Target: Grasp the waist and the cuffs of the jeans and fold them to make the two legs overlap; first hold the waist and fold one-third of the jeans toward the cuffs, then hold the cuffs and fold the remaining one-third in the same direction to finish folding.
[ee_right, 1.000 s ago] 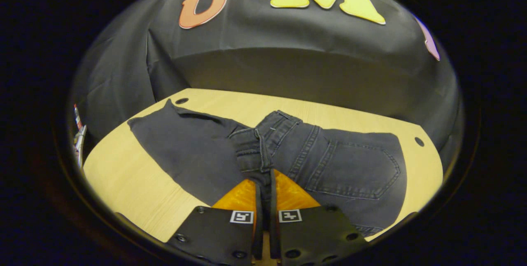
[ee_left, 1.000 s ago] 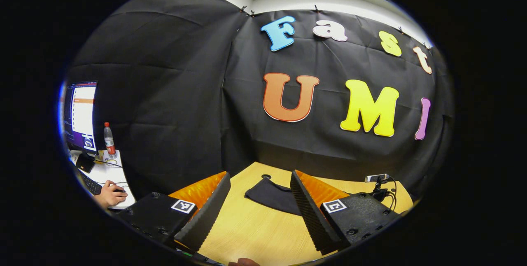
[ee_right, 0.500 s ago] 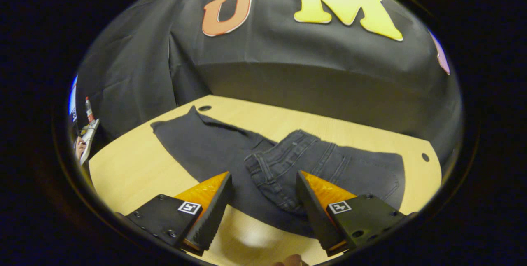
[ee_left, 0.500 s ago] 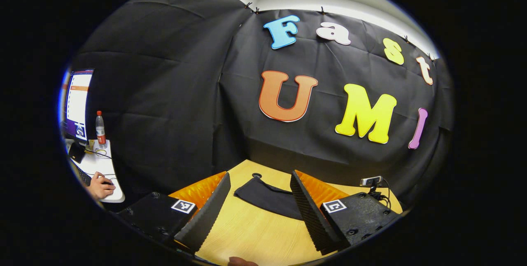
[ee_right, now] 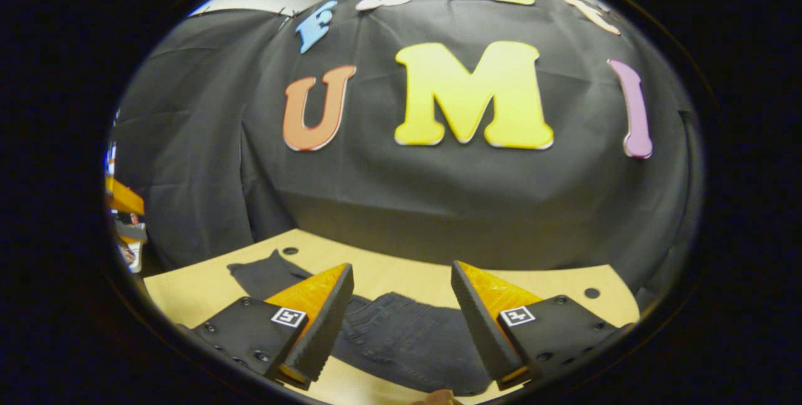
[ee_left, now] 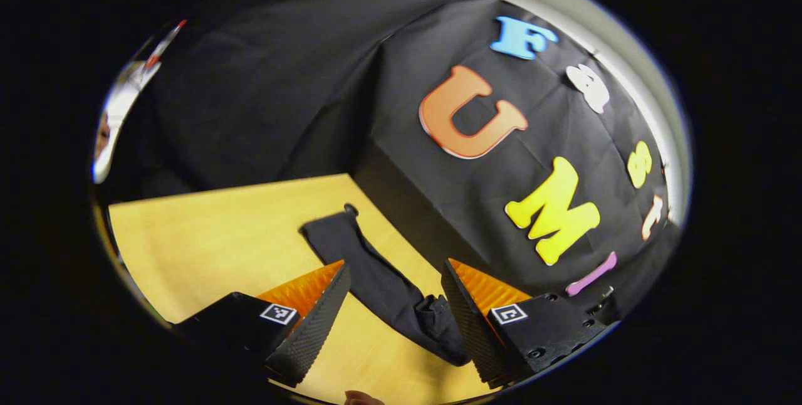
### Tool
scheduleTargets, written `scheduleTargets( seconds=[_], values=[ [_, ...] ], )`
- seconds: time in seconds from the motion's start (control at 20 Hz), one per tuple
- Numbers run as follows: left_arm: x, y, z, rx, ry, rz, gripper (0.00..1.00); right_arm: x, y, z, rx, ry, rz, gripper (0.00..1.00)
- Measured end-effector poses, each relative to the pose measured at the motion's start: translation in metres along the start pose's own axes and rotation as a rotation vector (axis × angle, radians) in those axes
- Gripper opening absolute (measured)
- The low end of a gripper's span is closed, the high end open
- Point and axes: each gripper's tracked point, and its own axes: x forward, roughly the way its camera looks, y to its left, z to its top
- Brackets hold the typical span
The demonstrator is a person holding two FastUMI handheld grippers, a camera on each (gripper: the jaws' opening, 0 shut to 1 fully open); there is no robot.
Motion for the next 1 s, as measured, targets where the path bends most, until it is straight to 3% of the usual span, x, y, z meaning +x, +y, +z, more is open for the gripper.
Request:
scheduleTargets(
  seconds=[0.1, 0.35, 0.6, 1.0],
  values=[
    [0.02, 0.015, -0.011, -0.089, 0.05, 0.009, 0.97, -0.023, -0.031, 0.028, -0.012, -0.046, -0.046, 0.94],
    [0.079, 0.063, -0.021, -0.183, 0.133, 0.092, 0.97, -0.082, -0.11, 0.078, -0.015, -0.125, -0.191, 0.94],
    [0.136, 0.098, -0.031, -0.258, 0.209, 0.162, 1.0, -0.144, -0.171, 0.098, -0.031, -0.138, -0.337, 0.94],
    [0.194, 0.123, -0.026, -0.304, 0.222, 0.224, 0.97, -0.195, -0.195, 0.097, -0.049, -0.091, -0.446, 0.94]
  ],
)
